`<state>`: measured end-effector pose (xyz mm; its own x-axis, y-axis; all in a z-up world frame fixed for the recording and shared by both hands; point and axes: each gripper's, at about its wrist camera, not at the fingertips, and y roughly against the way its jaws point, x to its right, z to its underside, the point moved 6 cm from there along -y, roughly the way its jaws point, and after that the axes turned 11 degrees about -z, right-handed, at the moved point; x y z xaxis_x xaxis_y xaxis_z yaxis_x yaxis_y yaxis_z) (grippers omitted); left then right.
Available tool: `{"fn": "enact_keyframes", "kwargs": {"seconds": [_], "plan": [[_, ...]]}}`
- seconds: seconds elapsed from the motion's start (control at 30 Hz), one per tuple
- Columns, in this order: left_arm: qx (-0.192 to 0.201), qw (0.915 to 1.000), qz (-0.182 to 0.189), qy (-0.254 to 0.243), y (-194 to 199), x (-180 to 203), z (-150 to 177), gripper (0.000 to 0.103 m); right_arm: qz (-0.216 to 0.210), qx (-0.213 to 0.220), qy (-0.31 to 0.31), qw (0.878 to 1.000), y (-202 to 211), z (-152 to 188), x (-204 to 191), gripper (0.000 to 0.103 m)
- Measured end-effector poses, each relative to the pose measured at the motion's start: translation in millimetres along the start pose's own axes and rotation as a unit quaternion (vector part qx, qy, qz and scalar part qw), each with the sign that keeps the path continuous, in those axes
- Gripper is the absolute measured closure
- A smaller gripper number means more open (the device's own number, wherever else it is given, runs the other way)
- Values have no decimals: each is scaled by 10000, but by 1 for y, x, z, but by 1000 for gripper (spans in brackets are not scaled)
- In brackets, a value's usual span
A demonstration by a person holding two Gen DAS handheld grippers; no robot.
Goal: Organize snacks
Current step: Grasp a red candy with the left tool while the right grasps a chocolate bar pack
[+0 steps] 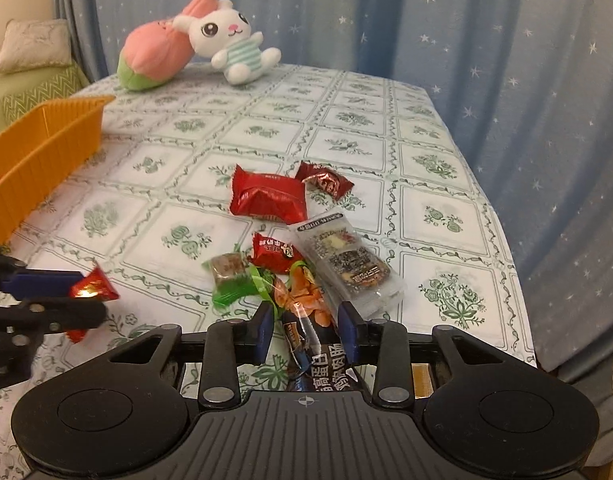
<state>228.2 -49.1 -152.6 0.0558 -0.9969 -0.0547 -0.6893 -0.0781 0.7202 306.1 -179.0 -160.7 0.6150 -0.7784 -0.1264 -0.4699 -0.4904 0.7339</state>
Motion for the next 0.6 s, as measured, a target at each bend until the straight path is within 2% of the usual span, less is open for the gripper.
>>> {"fn": "enact_keyframes", "kwargs": {"seconds": [0.13,0.2,0.3,0.43,0.6], "plan": [[-39,10000,14,35,5,-3,5,84,51,-111,132,9998,-1,4,-6,67],[-52,10000,15,44,9,-5,8,84,-12,-160,60,9999,2,6,-10,73],[-72,10000,9,56,17,-8,12,84,-99,-174,-69,9998,7,10,-22,73],[-92,9999,-22,83,28,-15,17,84,-190,-7,-349,9992,24,16,-42,74],[-66,9999,-51,147,49,-26,23,84,-207,297,-984,9945,55,23,-64,74]]}}
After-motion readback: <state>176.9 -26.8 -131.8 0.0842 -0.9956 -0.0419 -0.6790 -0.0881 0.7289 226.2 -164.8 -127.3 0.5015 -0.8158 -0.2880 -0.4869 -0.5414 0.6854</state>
